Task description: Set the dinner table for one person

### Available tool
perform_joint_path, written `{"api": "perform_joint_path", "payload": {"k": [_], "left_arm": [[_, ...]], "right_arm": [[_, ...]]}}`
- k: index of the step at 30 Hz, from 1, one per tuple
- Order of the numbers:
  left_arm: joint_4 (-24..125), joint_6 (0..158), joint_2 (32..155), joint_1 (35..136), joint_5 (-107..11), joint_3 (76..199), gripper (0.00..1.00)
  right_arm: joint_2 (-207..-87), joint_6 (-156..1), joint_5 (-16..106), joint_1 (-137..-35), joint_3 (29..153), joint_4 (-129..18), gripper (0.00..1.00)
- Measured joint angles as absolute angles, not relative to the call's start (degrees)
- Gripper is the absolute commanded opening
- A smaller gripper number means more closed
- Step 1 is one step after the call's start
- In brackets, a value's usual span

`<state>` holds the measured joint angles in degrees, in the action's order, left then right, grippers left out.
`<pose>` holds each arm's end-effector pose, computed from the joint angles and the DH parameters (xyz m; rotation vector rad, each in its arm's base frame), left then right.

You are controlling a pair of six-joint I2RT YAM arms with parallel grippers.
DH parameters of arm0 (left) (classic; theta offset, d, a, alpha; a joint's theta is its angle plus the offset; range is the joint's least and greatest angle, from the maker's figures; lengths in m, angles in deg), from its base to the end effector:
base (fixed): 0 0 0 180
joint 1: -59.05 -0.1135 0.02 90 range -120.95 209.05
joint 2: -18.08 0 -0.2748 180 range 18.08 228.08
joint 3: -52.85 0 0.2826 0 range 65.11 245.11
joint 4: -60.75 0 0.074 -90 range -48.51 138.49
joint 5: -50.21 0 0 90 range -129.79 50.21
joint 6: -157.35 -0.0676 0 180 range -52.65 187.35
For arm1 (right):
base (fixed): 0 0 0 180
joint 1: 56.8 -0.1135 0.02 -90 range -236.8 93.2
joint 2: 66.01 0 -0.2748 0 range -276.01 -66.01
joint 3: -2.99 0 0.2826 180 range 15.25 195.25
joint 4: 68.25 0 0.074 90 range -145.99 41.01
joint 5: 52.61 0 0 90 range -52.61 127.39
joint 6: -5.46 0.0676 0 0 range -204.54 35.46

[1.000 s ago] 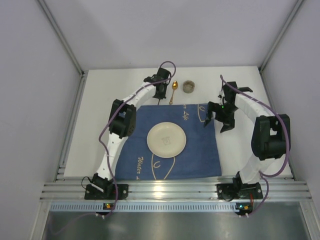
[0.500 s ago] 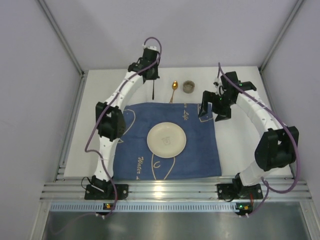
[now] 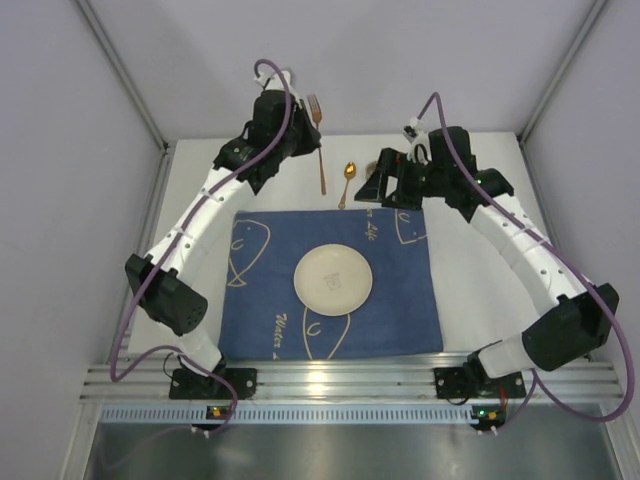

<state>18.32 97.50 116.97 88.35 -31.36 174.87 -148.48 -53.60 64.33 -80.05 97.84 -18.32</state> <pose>0.4019 -0.2142 0.4494 -0.1159 1.9404 -0.5585 0.3246 0.1728 0.3647 -0.1181 2.3436 1.0198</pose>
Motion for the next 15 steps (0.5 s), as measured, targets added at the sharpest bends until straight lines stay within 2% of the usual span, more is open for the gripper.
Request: {"api": "perform_joint_path", "payload": {"k": [6,12,14,15], "left_arm": [[17.49,102.28,116.77,91.5,-33.09,168.29,0.0],[17.7,106.02,115.72,95.63,-33.18,168.02,0.0],[17.97,107.03,114.92,97.27,-33.13,168.02,0.0],[18.08,107.68,114.5,97.92,-33.13,168.0,0.0]], "right_arm": [[-147.41,-48.61,66.02,-82.72,97.82,-26.65,0.87],[-146.43,-46.43,66.26,-84.42,95.65,-31.56,0.79],[-145.99,-46.39,65.99,-84.88,93.84,-32.77,0.72],[-145.84,-46.41,65.86,-85.25,92.79,-33.18,0.63]]}}
